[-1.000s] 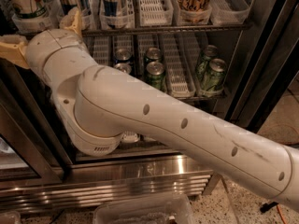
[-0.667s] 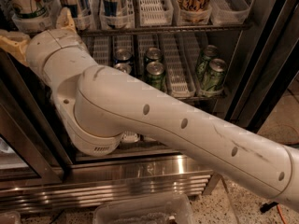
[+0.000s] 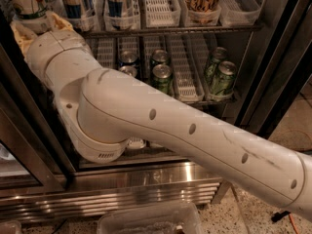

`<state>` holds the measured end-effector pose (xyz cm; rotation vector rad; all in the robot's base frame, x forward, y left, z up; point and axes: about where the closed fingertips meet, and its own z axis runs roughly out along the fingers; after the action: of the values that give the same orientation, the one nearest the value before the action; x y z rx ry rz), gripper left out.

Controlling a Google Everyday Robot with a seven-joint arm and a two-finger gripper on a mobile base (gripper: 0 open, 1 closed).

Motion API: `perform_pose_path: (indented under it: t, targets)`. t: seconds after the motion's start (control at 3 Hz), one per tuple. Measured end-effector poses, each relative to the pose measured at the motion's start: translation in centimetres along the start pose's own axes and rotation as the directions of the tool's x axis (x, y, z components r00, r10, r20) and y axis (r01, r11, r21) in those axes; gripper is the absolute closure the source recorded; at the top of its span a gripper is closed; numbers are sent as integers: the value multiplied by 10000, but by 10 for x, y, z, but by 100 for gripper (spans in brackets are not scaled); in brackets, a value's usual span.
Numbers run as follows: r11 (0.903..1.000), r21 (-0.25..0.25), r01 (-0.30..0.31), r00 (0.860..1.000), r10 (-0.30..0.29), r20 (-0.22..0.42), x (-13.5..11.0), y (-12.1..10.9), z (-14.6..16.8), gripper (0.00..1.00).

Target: Pick 7up can from top shelf of fridge

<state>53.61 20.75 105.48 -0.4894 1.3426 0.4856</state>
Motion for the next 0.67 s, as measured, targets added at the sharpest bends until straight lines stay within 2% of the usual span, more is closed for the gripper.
perform_pose_path:
  t: [0.33, 0.67]
  targets:
    - [10000, 0, 0, 10000, 0, 0, 0, 0, 0, 33]
    - [10000, -2, -1, 10000, 1, 0, 0, 0, 0, 34]
